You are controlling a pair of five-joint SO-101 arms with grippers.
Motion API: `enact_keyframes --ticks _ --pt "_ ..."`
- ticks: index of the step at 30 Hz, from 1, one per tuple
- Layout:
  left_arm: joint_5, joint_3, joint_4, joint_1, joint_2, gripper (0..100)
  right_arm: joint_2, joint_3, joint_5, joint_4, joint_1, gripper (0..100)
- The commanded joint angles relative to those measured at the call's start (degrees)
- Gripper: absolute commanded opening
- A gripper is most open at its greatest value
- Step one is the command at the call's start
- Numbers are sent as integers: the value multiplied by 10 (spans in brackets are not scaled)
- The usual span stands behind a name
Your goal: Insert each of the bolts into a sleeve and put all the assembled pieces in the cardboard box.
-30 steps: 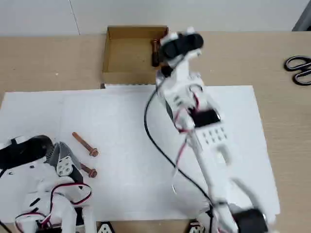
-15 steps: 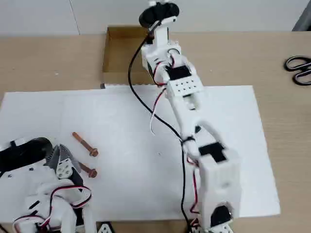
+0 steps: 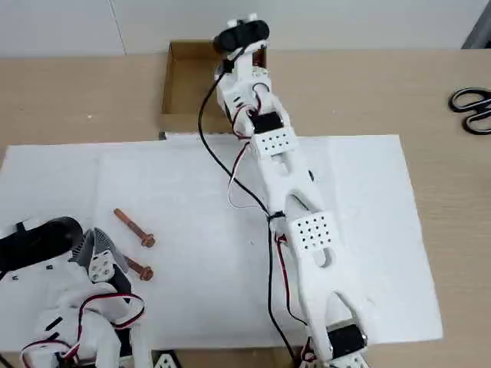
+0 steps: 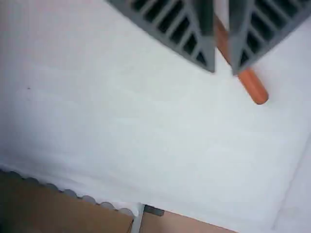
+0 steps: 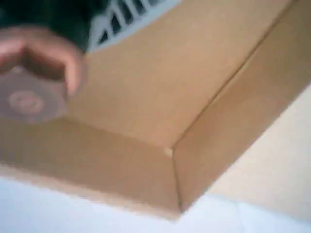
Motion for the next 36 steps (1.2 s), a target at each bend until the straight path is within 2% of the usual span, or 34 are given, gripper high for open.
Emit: enact_keyframes --ticks 1,4,10,17,22,27,36 --pt "2 -17 1 -3 -4 6 9 -96 -1 -12 1 5" --pt "1 -16 0 -3 -4 6 13 -108 21 31 -4 32" --pt "1 -16 0 -3 -4 6 12 -111 29 103 -6 246" --pt "0 -16 0 -3 -4 6 12 -195 28 176 -6 205" --pt "0 -16 -1 -3 -4 6 -10 -197 28 240 -6 188" --pt "0 -16 -1 -3 -4 6 -80 -196 28 362 -7 187" --pt "0 -16 -1 -3 -4 6 -175 -195 31 643 -10 186"
